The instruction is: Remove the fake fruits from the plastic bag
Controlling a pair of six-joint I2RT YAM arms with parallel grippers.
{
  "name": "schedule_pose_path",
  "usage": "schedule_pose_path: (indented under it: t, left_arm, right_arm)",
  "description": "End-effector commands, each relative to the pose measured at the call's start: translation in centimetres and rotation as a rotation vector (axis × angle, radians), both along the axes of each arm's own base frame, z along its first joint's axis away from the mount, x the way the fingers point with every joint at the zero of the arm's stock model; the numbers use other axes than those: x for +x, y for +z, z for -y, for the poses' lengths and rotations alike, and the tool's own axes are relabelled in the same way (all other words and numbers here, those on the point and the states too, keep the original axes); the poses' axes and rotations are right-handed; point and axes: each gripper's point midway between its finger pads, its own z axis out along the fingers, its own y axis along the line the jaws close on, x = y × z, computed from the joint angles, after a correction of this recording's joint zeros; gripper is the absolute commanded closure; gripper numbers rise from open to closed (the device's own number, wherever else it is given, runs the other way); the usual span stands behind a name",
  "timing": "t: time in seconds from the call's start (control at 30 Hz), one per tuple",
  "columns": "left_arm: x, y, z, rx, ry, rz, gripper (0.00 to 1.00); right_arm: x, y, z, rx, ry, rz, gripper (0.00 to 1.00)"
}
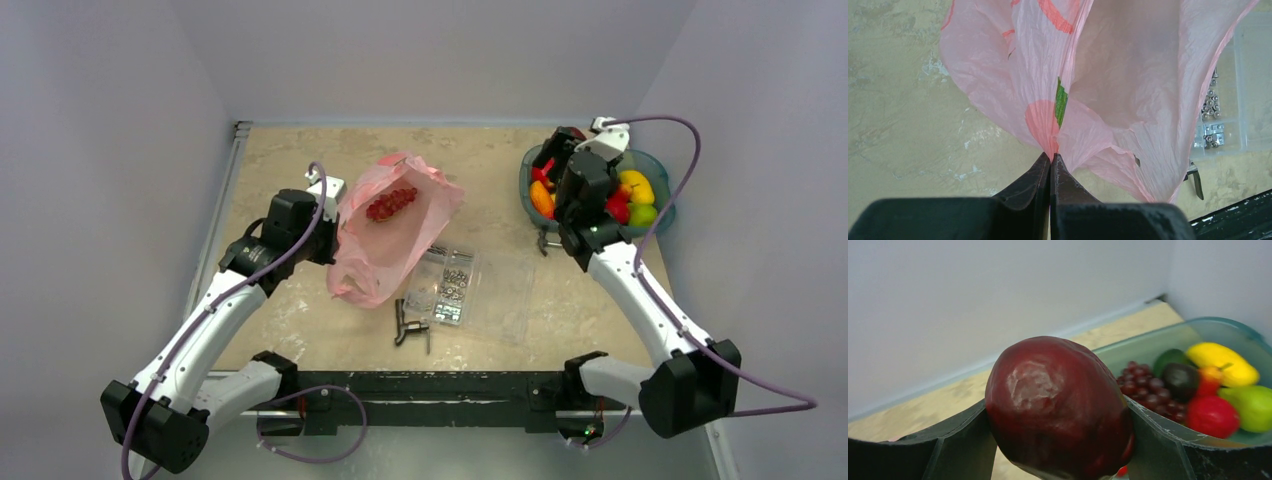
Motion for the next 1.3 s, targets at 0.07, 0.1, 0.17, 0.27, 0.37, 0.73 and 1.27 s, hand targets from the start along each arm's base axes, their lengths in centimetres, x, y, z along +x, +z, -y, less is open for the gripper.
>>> schedule_pose_path:
  t: [0.07,0.1,0.17,0.27,0.37,0.73,1.27]
  left_arm:
    - [0.6,1.4,0.0,-0.01,0.001,0.048,1.0]
    - [0.5,1.4,0.0,-0.01,0.002,0.05,1.0]
    - [0.5,1.5,0.0,-0.012,0.001,0.053,1.0]
    - [0.5,1.4,-0.1,-0.01,0.002,0.051,1.0]
    - [0.4,1.5,-0.1,-0.012,0.002,0.054,1.0]
    - [0.5,1.4,0.3,-0.02,-0.009,0.046,1.0]
    - [0.5,1.6,0.8,-0.042,-0.027,0.04,1.0]
  right_arm:
    - [2.6,-5.4,8.8,0.089,-0.311,-0.123,1.0]
    - [3.3,-6.4,9.8,0.095,-0.327,-0.15,1.0]
    - [4.4,-8.5,11.9,0.11,-0.375,-0.216,1.0]
    - [5.6,-12.2,15.1,0.119,-0.438,-0.335,1.0]
    - [5.7,-14.7,17.5,0.121,-0.501,-0.421,1.0]
    - [6.0,-19.4,18.5,0.163,-0.433,-0.532,0.39]
    - [5.4,-8.8,14.5,0.107,-0.207,-0.318,0.01]
